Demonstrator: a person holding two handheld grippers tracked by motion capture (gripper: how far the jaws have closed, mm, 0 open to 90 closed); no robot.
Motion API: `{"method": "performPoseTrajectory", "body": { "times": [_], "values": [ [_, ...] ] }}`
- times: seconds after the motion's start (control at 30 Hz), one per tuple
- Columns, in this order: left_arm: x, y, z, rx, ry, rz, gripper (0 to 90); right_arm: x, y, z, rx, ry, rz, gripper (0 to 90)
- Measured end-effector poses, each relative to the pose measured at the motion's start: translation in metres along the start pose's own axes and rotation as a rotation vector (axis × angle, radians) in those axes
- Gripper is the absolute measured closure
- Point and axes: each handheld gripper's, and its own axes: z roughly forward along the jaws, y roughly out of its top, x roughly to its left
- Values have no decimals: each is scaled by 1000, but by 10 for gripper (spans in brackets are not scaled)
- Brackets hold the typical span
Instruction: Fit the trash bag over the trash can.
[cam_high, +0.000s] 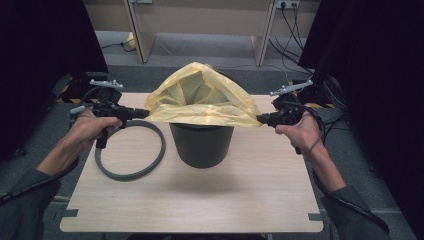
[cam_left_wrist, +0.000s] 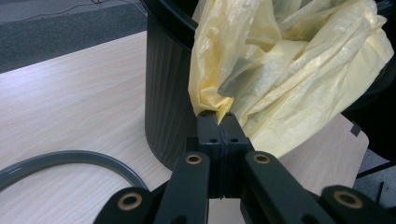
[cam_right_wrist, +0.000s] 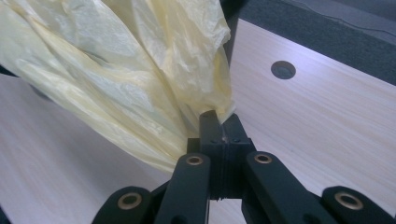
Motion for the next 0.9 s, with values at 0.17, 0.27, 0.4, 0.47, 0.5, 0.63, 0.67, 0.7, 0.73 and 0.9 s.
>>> {"method": "performPoseTrajectory", "body": {
  "times": [0.17,0.27,0.4,0.47,0.5,0.63,0.67,0.7,0.73,0.9],
  "values": [
    [-1,-4,2,22,-14,23,899,0,-5,15,37,14,2,900],
    [1,-5,-5,4,-31,17,899,5,-10,15,48,2,-34,900],
    [-4,-7,-7,14,-28,59,899,8,-12,15,49,-8,-34,900],
    [-6,-8,-8,22,-30,67,899,10,-12,16,64,-2,-37,900],
    [-6,-8,-9,21,-30,70,899,11,-13,16,67,1,-40,900],
    [-13,-8,-11,26,-62,94,899,14,-14,12,65,37,-43,900],
    [-16,-9,-12,33,-67,108,899,17,-15,11,69,55,-58,898],
    [-19,-10,-12,41,-75,117,898,21,-16,11,77,63,-68,898],
    [-20,-11,-12,47,-84,125,899,23,-17,11,90,68,-77,898],
    [-5,-16,-8,53,-10,114,898,22,-21,14,110,-14,-122,891]
  ]
}}
